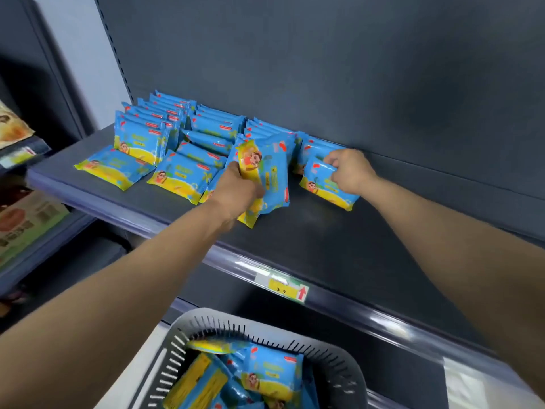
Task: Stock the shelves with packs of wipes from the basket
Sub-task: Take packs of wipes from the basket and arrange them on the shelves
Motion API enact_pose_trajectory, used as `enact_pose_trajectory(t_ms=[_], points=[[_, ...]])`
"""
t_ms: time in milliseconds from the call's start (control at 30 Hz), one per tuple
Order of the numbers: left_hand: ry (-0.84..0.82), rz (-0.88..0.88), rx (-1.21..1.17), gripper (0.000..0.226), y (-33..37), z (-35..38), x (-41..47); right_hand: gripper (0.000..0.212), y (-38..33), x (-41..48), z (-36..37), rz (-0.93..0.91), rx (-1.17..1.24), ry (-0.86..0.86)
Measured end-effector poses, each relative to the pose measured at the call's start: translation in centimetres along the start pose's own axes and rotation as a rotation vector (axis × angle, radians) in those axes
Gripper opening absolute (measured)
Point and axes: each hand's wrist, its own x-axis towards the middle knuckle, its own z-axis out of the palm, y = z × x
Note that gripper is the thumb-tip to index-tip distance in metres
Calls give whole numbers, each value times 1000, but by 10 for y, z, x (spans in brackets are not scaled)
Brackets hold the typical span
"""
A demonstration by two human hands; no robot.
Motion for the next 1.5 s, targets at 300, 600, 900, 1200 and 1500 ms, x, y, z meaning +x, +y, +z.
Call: enact_pose_trajectory(t_ms=[300, 600, 900, 1200, 1500], points=[[29, 10, -309, 41, 0, 12, 27, 47, 0, 54, 15, -97, -181, 97], [-36, 105, -167, 83, 3, 40, 36, 39, 18, 49, 10, -57, -181, 229], [-22, 48, -242, 44, -5, 85, 53, 29, 48, 30, -10, 16, -122, 280], [142, -16, 13, 33, -27, 122, 76, 27, 51, 13, -9, -29, -38, 337], [152, 140, 886, 51, -29, 117, 72, 29, 52, -2, -3, -58, -61, 304]])
